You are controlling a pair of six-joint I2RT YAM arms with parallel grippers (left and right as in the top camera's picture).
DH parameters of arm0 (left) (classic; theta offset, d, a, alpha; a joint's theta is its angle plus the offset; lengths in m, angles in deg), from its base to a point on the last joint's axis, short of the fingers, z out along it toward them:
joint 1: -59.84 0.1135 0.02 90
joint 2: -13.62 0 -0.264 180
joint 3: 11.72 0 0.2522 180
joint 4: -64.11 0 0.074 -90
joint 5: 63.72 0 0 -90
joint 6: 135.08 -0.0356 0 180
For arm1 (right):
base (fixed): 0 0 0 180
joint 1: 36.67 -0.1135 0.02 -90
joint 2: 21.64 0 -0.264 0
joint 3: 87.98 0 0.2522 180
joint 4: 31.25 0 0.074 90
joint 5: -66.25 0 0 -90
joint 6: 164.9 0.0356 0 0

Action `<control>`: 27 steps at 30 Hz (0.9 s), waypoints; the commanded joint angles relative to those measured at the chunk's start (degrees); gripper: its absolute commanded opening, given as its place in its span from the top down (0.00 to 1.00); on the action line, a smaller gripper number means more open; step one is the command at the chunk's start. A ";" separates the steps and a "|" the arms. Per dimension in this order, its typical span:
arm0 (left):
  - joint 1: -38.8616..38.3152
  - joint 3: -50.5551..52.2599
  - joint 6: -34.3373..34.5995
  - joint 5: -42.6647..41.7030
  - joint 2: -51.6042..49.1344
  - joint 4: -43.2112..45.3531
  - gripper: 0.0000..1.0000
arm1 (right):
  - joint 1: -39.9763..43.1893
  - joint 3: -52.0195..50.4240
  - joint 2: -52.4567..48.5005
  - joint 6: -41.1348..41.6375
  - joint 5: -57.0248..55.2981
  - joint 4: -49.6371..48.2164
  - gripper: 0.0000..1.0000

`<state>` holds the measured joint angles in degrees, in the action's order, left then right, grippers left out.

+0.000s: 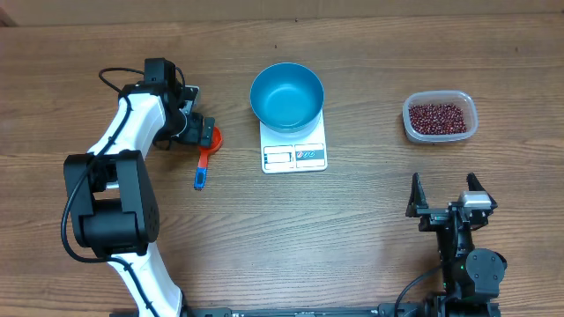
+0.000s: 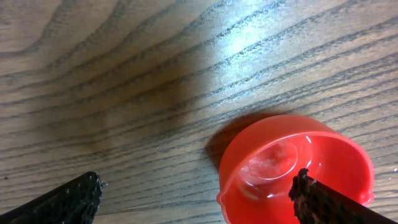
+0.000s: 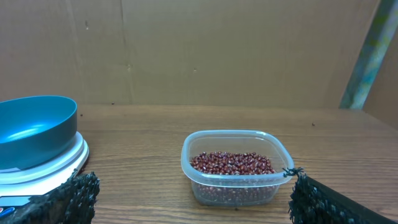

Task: Scoop item into bowl and weigh 150g on scale
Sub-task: 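Lower the left gripper and close it on the orange cup's rim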

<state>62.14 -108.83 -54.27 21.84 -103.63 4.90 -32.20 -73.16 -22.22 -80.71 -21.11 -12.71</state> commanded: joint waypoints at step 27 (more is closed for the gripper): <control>0.31 2.69 0.20 0.00 -0.52 1.18 0.00 | 0.00 -0.61 0.44 -0.07 0.04 -0.17 0.00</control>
<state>62.14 -106.45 -54.27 21.84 -103.63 5.86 -32.20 -73.16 -22.22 -80.71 -21.16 -12.73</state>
